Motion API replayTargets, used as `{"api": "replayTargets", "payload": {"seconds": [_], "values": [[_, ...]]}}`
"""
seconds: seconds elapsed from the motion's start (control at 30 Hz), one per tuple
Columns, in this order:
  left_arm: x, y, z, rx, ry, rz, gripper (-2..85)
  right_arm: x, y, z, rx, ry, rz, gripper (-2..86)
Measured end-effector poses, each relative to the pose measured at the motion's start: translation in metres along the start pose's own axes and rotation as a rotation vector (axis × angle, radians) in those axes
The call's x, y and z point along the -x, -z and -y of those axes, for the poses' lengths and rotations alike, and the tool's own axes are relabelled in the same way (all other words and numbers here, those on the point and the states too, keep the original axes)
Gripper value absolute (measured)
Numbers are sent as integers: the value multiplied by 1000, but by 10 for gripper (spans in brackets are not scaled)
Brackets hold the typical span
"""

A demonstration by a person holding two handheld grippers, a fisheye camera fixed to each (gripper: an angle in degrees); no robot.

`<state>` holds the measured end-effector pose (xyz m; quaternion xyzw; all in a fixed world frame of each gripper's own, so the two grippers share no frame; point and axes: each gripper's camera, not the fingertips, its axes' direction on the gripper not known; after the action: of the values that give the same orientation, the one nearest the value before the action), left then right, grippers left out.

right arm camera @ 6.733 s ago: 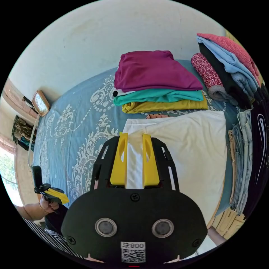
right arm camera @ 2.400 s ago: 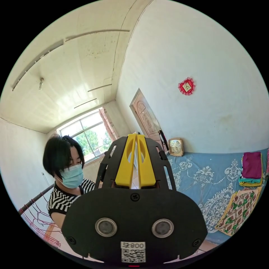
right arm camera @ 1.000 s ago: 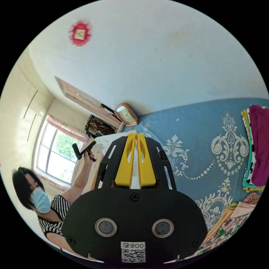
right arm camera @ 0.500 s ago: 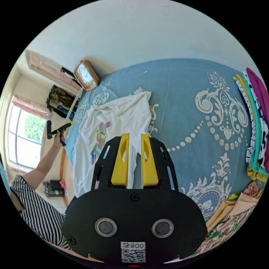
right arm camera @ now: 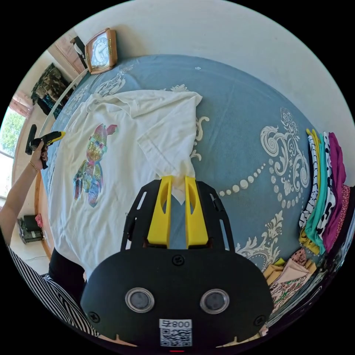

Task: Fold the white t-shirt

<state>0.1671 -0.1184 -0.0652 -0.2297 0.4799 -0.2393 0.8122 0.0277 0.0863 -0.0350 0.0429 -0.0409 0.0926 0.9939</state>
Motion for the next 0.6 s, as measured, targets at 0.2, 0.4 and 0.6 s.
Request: {"api": "replayTargets", "payload": {"seconds": [0.2,0.4,0.6], "values": [[20,76,45,-144,-49,-49,19,-98,82,-17,-131,-122,143,10],[62,85,71,-76,38,0,31,-226,103,-58,-120,-387,354,5],[51,108,77,-205,-76,2,68,-261,131,-99,-247,-378,366,23]]}}
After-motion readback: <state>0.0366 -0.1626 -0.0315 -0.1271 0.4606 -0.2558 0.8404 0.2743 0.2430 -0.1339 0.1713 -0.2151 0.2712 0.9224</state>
